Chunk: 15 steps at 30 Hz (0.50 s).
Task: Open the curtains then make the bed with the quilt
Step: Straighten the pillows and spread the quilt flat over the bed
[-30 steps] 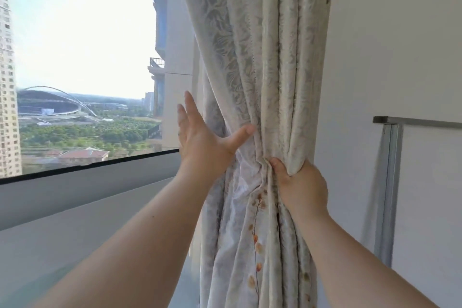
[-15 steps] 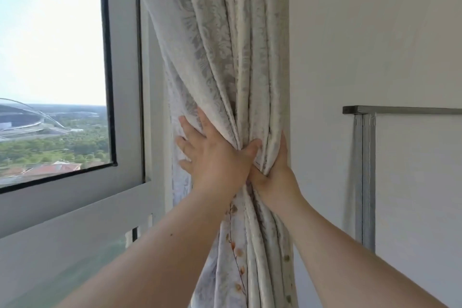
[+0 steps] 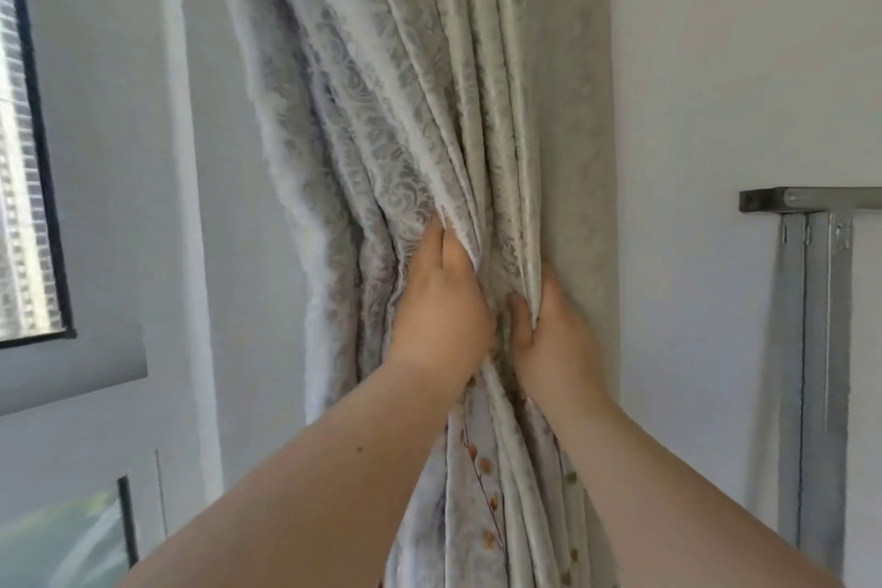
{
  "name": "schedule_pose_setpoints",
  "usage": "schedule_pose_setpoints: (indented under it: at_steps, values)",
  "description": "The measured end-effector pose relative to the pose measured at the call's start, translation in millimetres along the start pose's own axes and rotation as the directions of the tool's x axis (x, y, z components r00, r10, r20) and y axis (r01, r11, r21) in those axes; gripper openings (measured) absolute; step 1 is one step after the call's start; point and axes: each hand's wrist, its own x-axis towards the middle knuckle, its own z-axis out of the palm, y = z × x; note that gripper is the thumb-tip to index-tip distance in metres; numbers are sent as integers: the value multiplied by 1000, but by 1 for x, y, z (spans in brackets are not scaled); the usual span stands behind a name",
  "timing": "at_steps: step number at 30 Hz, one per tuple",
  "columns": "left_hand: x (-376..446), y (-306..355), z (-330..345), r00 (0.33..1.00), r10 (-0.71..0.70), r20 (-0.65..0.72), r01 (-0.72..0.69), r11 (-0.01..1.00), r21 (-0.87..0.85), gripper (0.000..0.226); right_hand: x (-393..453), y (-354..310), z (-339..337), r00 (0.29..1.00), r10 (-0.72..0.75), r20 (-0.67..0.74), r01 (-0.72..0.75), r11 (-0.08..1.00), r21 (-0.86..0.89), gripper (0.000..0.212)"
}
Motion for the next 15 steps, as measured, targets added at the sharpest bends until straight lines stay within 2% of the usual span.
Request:
schedule_pose_setpoints:
  at_steps: [1, 2, 5, 8, 12, 15]
  values:
    - [14, 22, 47, 997, -71, 33, 68, 994, 83, 66, 22, 46, -12, 996, 43, 83, -46, 998, 38, 53]
    - [21, 26, 62, 991, -120, 50, 115, 989, 95, 66, 30, 63, -12, 996, 20, 81, -22, 1000, 21, 53]
    - [22, 16, 78, 981, -160, 110, 139, 974, 177, 60, 31, 67, 0, 995, 65, 81, -65, 998, -7, 48]
    - [17, 18, 86, 975, -177, 132, 148, 968, 202, 60, 31, 79, -2, 996, 58, 70, -60, 997, 37, 44]
    - [4, 17, 81, 955, -264, 134, 227, 944, 240, 69, 16, 73, -6, 984, 60, 165, -70, 996, 59, 47]
    - [-18, 20, 67, 935, -337, 112, 316, 934, 169, 71, -2, 63, -13, 978, 81, 195, -93, 994, 57, 47]
